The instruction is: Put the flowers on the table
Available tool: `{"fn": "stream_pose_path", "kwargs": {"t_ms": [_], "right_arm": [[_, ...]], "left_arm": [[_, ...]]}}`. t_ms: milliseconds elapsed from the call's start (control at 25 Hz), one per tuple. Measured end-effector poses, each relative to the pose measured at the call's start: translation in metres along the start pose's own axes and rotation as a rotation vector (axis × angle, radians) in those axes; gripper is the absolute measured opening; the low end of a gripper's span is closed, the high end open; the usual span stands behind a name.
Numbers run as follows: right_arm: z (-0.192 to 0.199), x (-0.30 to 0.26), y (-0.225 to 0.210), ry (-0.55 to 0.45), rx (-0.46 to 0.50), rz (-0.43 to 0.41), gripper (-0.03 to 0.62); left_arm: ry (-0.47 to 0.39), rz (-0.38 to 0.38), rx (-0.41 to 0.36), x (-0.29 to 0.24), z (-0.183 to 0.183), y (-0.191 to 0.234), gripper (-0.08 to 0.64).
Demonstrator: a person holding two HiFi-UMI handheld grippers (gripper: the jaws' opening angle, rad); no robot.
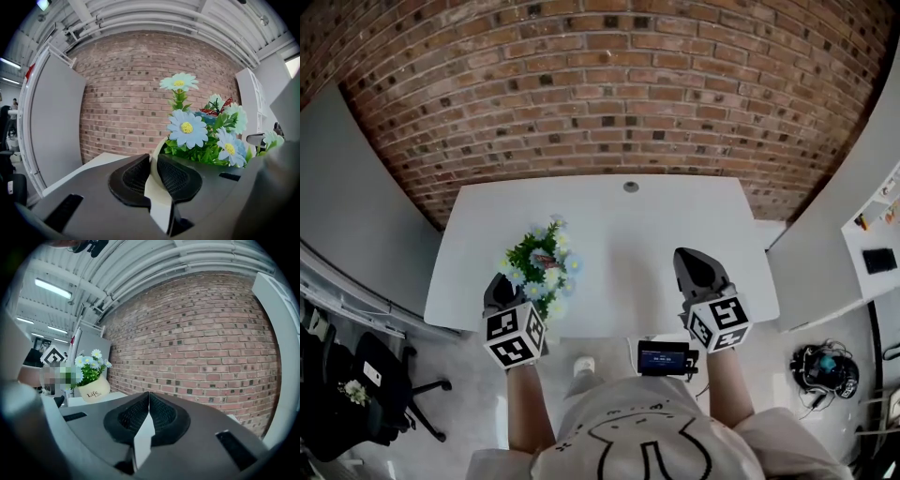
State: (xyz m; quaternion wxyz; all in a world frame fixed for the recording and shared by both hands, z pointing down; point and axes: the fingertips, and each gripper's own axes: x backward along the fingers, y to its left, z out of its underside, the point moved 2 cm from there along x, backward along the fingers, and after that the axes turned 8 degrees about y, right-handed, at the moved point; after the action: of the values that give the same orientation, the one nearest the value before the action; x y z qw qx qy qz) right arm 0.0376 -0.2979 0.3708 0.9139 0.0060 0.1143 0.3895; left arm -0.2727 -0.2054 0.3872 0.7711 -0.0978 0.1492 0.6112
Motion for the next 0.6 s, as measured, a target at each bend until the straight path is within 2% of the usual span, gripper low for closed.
{"fn": "stream_pose_path", "kwargs": {"t_ms": [360, 600], "right_arm": [[-0.008, -0.074, 0.013, 0.043, -0.028, 0.119, 0.017], [-0.013, -0.101, 0.024, 0.074, -0.038, 0.196, 0.017]], "left_arm": [[0.030, 0.128, -0.061, -0.089, -0.025, 0.044, 0.061], [0.055, 0.207, -0.078, -0.133, -0.032, 0.065, 0.061]]}}
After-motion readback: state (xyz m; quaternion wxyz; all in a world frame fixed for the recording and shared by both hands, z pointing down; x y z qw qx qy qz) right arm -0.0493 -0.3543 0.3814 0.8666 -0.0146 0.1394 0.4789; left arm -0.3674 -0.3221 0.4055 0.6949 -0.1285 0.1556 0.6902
